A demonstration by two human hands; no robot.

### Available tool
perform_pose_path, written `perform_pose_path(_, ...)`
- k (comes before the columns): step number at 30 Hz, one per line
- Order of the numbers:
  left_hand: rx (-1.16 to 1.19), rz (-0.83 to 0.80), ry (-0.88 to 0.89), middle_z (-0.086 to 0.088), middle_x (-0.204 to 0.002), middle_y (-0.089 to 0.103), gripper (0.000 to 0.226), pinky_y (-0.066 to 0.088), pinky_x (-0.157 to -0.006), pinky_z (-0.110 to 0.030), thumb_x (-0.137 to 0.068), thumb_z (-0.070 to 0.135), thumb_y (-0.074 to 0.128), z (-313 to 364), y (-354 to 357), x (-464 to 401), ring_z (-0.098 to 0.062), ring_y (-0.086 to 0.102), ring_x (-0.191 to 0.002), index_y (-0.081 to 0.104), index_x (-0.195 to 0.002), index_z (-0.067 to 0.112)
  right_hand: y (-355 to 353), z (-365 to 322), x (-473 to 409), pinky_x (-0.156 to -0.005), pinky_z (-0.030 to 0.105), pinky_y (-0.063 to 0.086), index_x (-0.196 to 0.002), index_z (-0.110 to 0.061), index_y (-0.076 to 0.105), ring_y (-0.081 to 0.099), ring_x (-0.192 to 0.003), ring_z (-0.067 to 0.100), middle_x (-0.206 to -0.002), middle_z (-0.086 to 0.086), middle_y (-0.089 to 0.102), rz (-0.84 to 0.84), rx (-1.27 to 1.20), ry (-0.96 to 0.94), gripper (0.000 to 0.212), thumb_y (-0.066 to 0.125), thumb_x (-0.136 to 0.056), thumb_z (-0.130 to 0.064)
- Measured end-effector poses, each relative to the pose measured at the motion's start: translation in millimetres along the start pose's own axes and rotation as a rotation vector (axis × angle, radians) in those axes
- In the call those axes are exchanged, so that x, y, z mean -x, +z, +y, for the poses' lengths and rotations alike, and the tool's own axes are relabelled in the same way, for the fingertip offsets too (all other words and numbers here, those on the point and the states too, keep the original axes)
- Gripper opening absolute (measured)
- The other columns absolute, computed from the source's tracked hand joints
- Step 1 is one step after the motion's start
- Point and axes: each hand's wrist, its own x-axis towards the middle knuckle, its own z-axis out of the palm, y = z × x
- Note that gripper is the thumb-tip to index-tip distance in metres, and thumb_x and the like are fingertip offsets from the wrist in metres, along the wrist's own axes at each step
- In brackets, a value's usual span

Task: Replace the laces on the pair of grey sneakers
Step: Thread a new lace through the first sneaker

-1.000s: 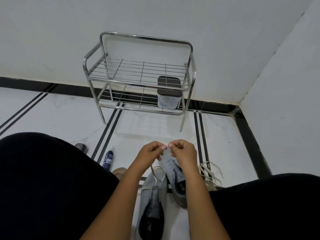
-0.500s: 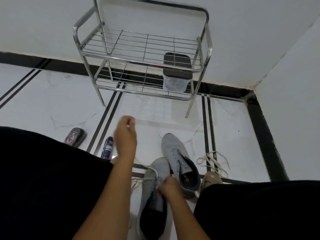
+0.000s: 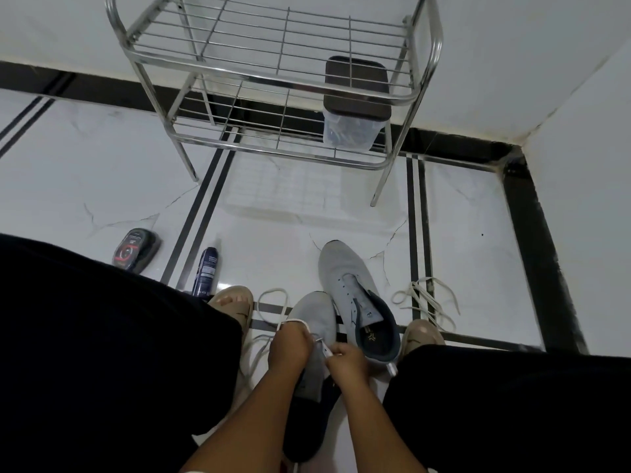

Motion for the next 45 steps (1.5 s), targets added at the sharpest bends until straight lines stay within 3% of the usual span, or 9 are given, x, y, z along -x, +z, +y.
perform_pose_path(5, 0.004, -0.033, -0.070, -0.010, -0.106, 0.068, 0.026, 0.050, -0.082, -0.034, -0.085, 0.032, 0.056, 1, 1, -1, -0.031, 0.062, -0.100, 0.071, -0.094, 0.014, 0, 6, -3, -0.058, 0.021, 0.038, -0.054, -0.022, 0.059, 0.055, -0.067, 0.018, -0.064, -0.005, 0.058, 0.007, -0.140, 0.058, 0.030, 0.060, -0.075, -0.001)
perform_pose_path(11, 0.051, 0.001, -0.052, -0.009, -0.095, 0.070, 0.027, 0.055, -0.078, -0.036, -0.082, 0.038, 0.058, -4, 6, -2, -0.028, 0.065, -0.090, 0.072, -0.087, 0.015, 4, 7, -8, -0.054, 0.026, 0.038, -0.080, 0.001, 0.069, 0.054, -0.060, 0.018, -0.063, 0.003, 0.057, -0.034, -0.074, -0.010, 0.016, 0.056, -0.073, -0.003)
perform_pose_path(17, 0.019, 0.134, 0.145, 0.001, -0.100, 0.063, 0.015, 0.039, -0.069, -0.021, -0.090, 0.017, 0.056, -7, 10, 4, -0.018, 0.061, -0.096, 0.071, -0.094, 0.015, 3, 5, -5, -0.055, 0.025, 0.034, -0.083, 0.003, 0.068, 0.050, -0.058, 0.017, -0.065, 0.016, 0.062, -0.012, -0.070, -0.018, 0.017, 0.057, -0.073, -0.005)
perform_pose_path(22, -0.142, 0.185, 0.269, -0.004, -0.107, 0.054, 0.022, 0.048, -0.073, -0.029, -0.092, 0.019, 0.048, -5, 12, 10, -0.020, 0.057, -0.093, 0.068, -0.099, 0.012, 2, 2, -5, -0.056, 0.030, 0.046, -0.081, -0.004, 0.073, 0.059, -0.063, 0.020, -0.081, 0.015, 0.072, -0.038, -0.056, -0.035, 0.018, 0.056, -0.075, -0.001)
perform_pose_path(25, -0.155, 0.219, 0.225, -0.004, -0.104, 0.055, 0.021, 0.051, -0.073, -0.032, -0.089, 0.016, 0.049, -4, 13, 11, -0.020, 0.058, -0.090, 0.069, -0.094, 0.013, 2, 2, -5, -0.063, 0.031, 0.051, -0.081, -0.015, 0.075, 0.065, -0.073, 0.023, -0.078, 0.005, 0.071, -0.062, -0.029, -0.067, 0.020, 0.058, -0.080, -0.005)
perform_pose_path(30, -0.027, 0.246, 0.060, -0.004, -0.100, 0.064, 0.020, 0.046, -0.068, -0.028, -0.088, 0.013, 0.053, 3, 18, 14, -0.022, 0.062, -0.088, 0.071, -0.095, 0.017, 4, 2, -6, -0.061, 0.037, 0.053, -0.082, -0.004, 0.071, 0.062, -0.064, 0.025, -0.080, 0.017, 0.070, -0.052, 0.038, -0.125, 0.017, 0.060, -0.082, -0.017)
perform_pose_path(33, 0.040, 0.236, -0.013, -0.004, -0.092, 0.068, 0.022, 0.051, -0.069, -0.031, -0.085, 0.009, 0.051, 6, 19, 14, -0.022, 0.063, -0.083, 0.071, -0.088, 0.017, 4, 1, -5, -0.064, 0.038, 0.055, -0.081, -0.007, 0.072, 0.068, -0.075, 0.031, -0.080, 0.014, 0.071, -0.046, 0.064, -0.140, 0.016, 0.060, -0.081, -0.017)
perform_pose_path(37, 0.191, 0.249, -0.067, -0.006, -0.090, 0.064, 0.010, 0.043, -0.061, -0.032, -0.093, 0.013, 0.043, 9, 24, 16, -0.019, 0.057, -0.074, 0.050, -0.087, 0.018, 3, 2, -3, -0.067, 0.036, 0.055, -0.079, -0.010, 0.074, 0.068, -0.075, 0.028, -0.079, 0.011, 0.071, -0.038, 0.066, -0.142, 0.016, 0.058, -0.081, -0.013)
perform_pose_path(45, 0.247, 0.292, -0.186, -0.007, -0.100, 0.065, 0.010, 0.043, -0.085, -0.037, -0.089, 0.021, 0.054, 9, 23, 5, -0.030, 0.060, -0.095, 0.048, -0.096, 0.020, 7, 1, -3, -0.076, 0.037, 0.057, -0.084, -0.014, 0.075, 0.068, -0.080, 0.024, -0.082, 0.004, 0.073, -0.048, 0.017, -0.139, 0.016, 0.060, -0.081, -0.012)
